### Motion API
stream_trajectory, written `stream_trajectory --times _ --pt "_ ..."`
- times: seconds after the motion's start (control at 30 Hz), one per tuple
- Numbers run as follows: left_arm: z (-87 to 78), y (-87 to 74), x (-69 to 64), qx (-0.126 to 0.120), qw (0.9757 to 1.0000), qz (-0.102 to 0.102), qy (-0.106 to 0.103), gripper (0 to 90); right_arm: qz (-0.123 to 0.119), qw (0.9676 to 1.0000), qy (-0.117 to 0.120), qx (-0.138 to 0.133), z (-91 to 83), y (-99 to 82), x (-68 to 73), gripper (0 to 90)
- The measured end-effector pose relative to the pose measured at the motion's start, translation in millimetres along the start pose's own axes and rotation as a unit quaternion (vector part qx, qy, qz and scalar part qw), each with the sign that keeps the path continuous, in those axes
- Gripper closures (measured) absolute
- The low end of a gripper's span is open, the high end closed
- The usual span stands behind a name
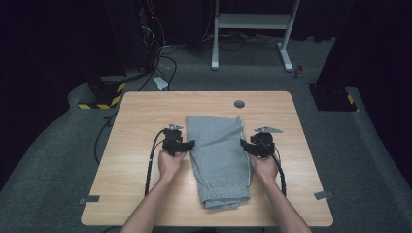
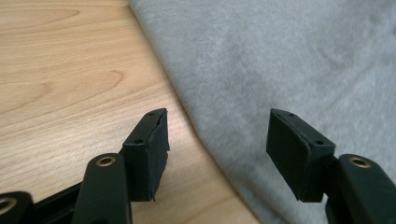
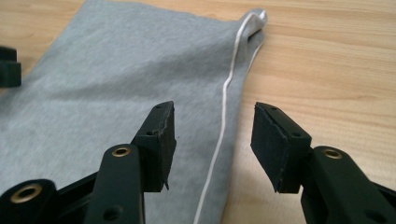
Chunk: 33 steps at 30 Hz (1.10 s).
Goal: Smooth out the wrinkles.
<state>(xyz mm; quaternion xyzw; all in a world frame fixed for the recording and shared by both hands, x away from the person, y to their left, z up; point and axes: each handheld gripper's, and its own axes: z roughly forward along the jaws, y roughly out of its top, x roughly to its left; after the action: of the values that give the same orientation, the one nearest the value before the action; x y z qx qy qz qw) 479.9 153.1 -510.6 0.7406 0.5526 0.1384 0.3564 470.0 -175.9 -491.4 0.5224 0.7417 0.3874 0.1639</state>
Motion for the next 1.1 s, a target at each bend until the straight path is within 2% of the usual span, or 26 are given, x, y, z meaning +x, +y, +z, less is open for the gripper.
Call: stream_trajectory --times 0.03,0.07,0.1,0.17,0.2,0.23,0.3,0.37,0.4,0.43,0.47,0.6,0.63,0.67,0.7,0.73,0.8,0.87,0.97,1.03,1.1 --pt "3.8 2.4 -1.4 0.015 0.9999 0.003 -0.002 35.9 0.001 1.0 -0.003 -0.004 2.1 1.0 -0.6 49.6" --pt "6.0 4.1 -2.8 0.016 0.9998 0.01 0.0 34.7 0.001 1.0 -0.008 -0.006 4.4 1.3 -1.0 49.7" --pt "6.4 5.7 -3.4 0.01 0.9999 0.007 0.001 35.0 0.001 0.9999 -0.011 -0.002 7.2 1.4 -1.5 49.8" --pt "10.0 12.2 -3.2 0.021 0.9998 -0.002 -0.004 32.9 0.007 0.9998 -0.011 0.018 13.3 4.6 -3.6 49.4" --pt "11.4 14.2 -3.4 0.022 0.9998 -0.001 -0.002 31.5 0.012 0.9997 -0.009 0.017 15.3 6.6 -4.6 49.2" --pt "12.4 15.3 -3.3 0.01 0.9999 -0.002 0.0 31.4 0.016 0.9998 -0.006 0.014 16.5 8.1 -5.2 49.2" --pt "16.2 16.2 -1.4 0.006 0.9999 -0.016 0.0 32.2 0.015 0.9998 -0.013 -0.001 20.2 10.2 -5.9 48.0" --pt "19.3 17.3 -1.0 0.012 0.9998 -0.013 0.0 29.5 0.023 0.9995 -0.011 0.016 27.7 13.0 -8.3 45.8" --pt "22.8 21.7 -4.2 0.022 0.9997 0.002 0.014 29.8 0.024 0.9994 -0.014 0.018 30.9 15.1 -8.7 45.5" --pt "22.8 21.7 -4.2 0.022 0.9997 0.002 0.014 29.6 0.024 0.9994 -0.014 0.018 30.9 15.1 -8.7 45.5" --pt "26.1 25.4 -6.4 0.027 0.9995 0.008 0.017 29.6 0.022 0.9995 -0.023 0.007 35.4 17.8 -8.0 45.3" --pt "30.8 30.2 -8.1 0.03 0.9991 0.013 0.025 29.1 0.026 0.9993 -0.017 0.022 46.0 23.0 -5.9 45.5" --pt "32.3 31.1 -8.9 0.03 0.9989 0.018 0.031 29.1 0.018 0.9994 -0.02 0.022 48.0 23.0 -4.4 46.7" --pt "34.5 31.1 -11.8 0.027 0.9979 0.037 0.047 32.2 -0.002 0.9983 -0.034 0.047 53.6 20.4 0.6 52.1" --pt "35.0 30.6 -13.0 0.027 0.9973 0.045 0.051 33.8 -0.019 0.9975 -0.042 0.053 55.1 17.5 1.4 53.7" --pt "35.0 29.9 -13.5 0.022 0.9974 0.045 0.052 34.8 -0.027 0.9968 -0.047 0.059 53.2 16.4 2.7 55.7" --pt "33.8 28.1 -14.0 0.019 0.9975 0.047 0.049 37.8 -0.03 0.9963 -0.034 0.074 48.1 15.8 2.1 58.7" --pt "32.8 27.0 -14.5 0.019 0.9975 0.049 0.048 39.3 -0.039 0.9954 -0.035 0.08 45.3 14.5 2.7 58.6" --pt "29.6 22.6 -16.9 0.017 0.9972 0.061 0.04 42.4 -0.044 0.9946 -0.014 0.093 35.1 8.0 5.3 55.3" --pt "29.5 22.0 -16.3 0.014 0.9975 0.059 0.036 43.0 -0.035 0.996 -0.008 0.082 33.6 9.9 5.0 51.0" --pt "30.0 21.9 -17.2 0.012 0.9975 0.06 0.035 44.0 -0.009 0.9982 -0.003 0.059 34.1 16.9 2.0 46.8"
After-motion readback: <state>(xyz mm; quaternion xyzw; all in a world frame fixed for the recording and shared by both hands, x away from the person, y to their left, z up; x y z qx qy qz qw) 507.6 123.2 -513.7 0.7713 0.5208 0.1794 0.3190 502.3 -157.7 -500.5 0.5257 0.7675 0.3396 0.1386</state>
